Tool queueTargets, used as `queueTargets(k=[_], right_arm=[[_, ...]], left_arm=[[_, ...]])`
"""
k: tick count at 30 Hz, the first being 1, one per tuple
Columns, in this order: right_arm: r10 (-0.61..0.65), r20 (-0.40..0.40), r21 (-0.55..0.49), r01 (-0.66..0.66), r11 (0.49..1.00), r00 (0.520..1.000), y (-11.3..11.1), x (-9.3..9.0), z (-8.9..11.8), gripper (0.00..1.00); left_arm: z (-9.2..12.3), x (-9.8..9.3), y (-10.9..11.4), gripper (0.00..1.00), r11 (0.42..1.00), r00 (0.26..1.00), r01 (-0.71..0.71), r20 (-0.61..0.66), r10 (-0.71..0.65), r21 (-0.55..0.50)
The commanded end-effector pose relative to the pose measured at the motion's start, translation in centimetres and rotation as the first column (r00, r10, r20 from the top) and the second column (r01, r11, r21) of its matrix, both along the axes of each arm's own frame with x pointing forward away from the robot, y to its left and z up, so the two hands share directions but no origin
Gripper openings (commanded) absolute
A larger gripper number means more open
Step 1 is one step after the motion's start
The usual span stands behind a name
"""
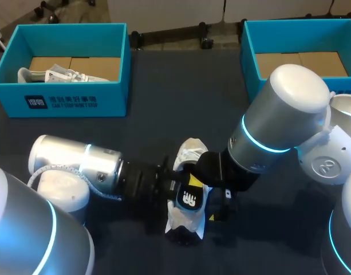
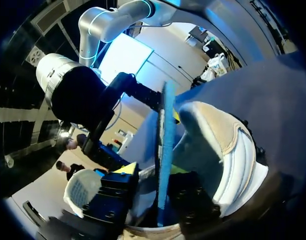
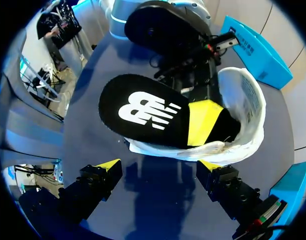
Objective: Take the shoe out of the shoebox, open the shoe tongue, remove and reinsert the insole, then place the shoe into the shoebox
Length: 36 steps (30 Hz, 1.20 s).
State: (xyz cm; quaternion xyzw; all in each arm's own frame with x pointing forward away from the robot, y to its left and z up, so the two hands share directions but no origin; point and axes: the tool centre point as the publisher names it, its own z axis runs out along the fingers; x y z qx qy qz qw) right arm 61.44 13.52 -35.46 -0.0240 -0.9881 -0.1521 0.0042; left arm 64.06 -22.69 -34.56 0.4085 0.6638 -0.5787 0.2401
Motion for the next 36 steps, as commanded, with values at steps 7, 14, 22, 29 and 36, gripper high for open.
queueTargets(k=[7,14,22,29,36], right_arm=[[-0.002,0.002,-0.001,0.002,1.000,1.000,0.0,-0.1,-0.1,1.00],[-0.002,0.002,-0.001,0.002,1.000,1.000,0.0,-0.1,-0.1,1.00],[-0.002,0.002,-0.001,0.002,1.000,1.000,0.0,-0.1,-0.1,1.00],[-0.002,0.002,-0.001,0.002,1.000,1.000,0.0,-0.1,-0.1,1.00],[-0.002,0.002,-0.001,0.002,1.000,1.000,0.0,-0.1,-0.1,1.00]], left_arm=[[2.4,-2.3,2.1,0.41,1.000,1.000,0.017,0.022,-0.017,-0.013],[2.1,-2.5,2.1,0.20,1.000,1.000,0.015,0.025,-0.015,0.000],[0.7,-2.4,1.5,0.00,0.998,0.997,0.063,0.037,-0.063,0.017],[-0.4,-1.3,1.2,0.00,0.997,0.995,0.062,0.082,-0.065,0.040],[-1.0,0.0,0.6,0.00,0.999,0.994,0.014,0.107,-0.020,0.052]])
